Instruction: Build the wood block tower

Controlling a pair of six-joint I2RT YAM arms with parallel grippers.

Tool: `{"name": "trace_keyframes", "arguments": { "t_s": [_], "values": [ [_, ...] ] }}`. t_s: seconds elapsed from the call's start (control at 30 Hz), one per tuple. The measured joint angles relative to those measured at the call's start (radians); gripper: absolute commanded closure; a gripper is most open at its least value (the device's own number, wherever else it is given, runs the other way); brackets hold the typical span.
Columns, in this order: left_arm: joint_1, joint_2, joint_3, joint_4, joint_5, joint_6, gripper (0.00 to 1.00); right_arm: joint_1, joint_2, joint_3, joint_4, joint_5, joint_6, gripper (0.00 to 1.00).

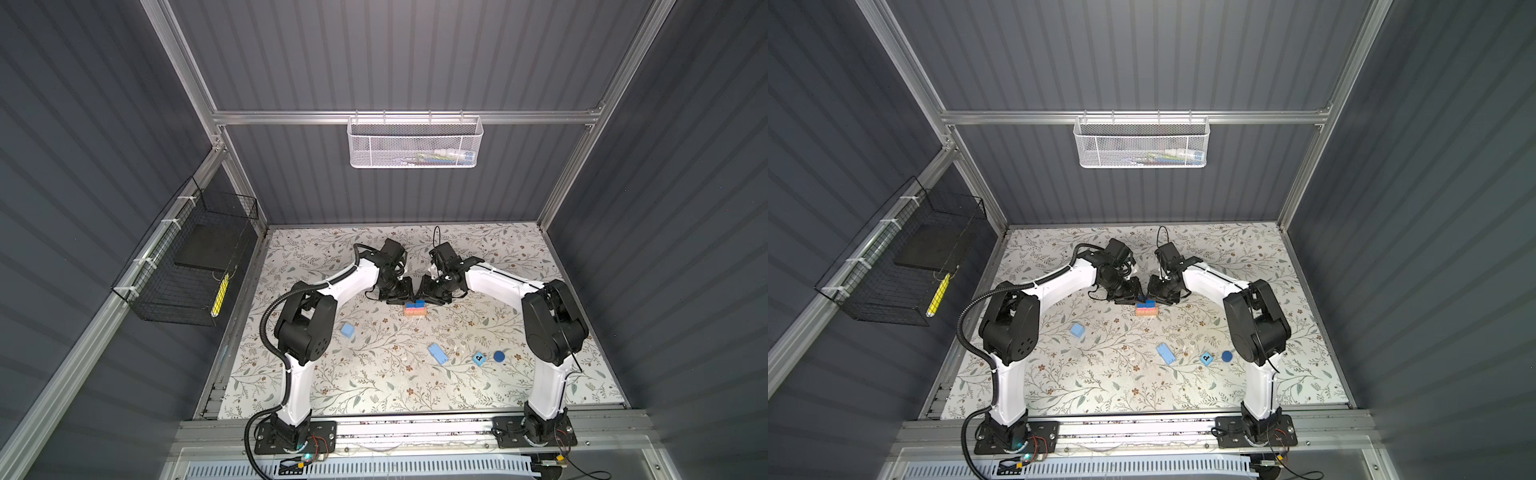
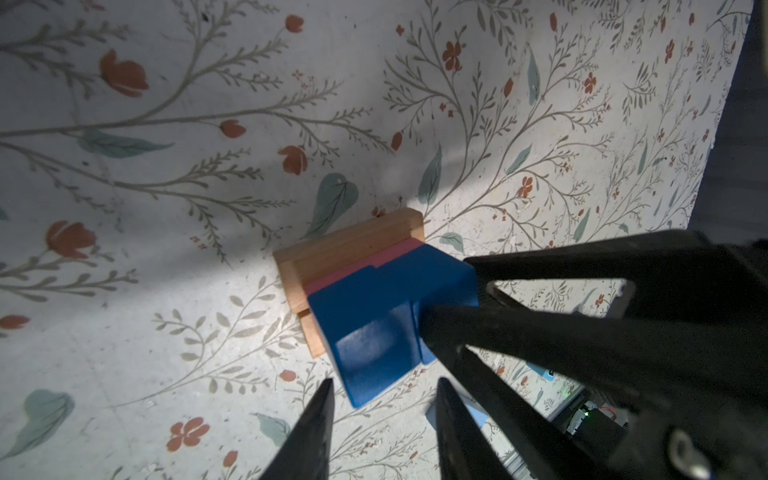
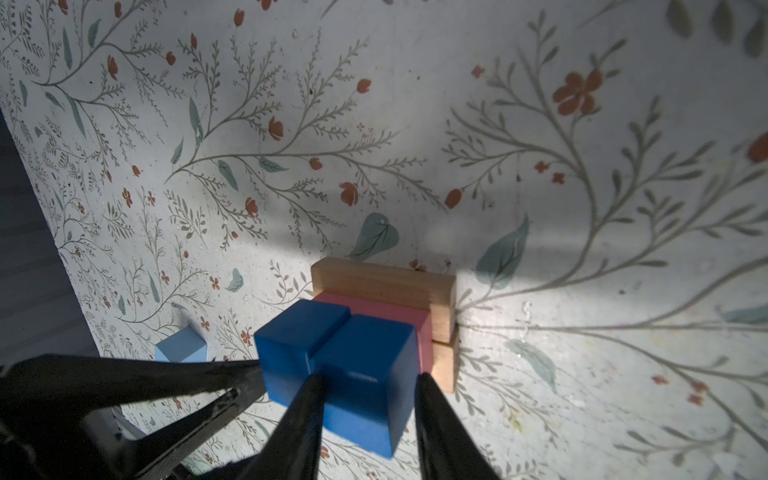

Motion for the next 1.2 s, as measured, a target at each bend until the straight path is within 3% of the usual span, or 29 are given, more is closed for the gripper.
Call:
{"name": "trace_keyframes", "arguments": {
  "t_s": [0.7,1.2],
  "values": [
    [0.0,0.0,0.015,-0.011,0.0,0.0,0.53,-0.001,-0.032,-0.011,-0.022,0.034,0.004,0.52],
    [0.0,-0.064,0.013,-0.018,-0.028,0.001,0.53,0.001,-0.208,-0.096,-0.021,0.072,0.046,0.53]
  ]
}}
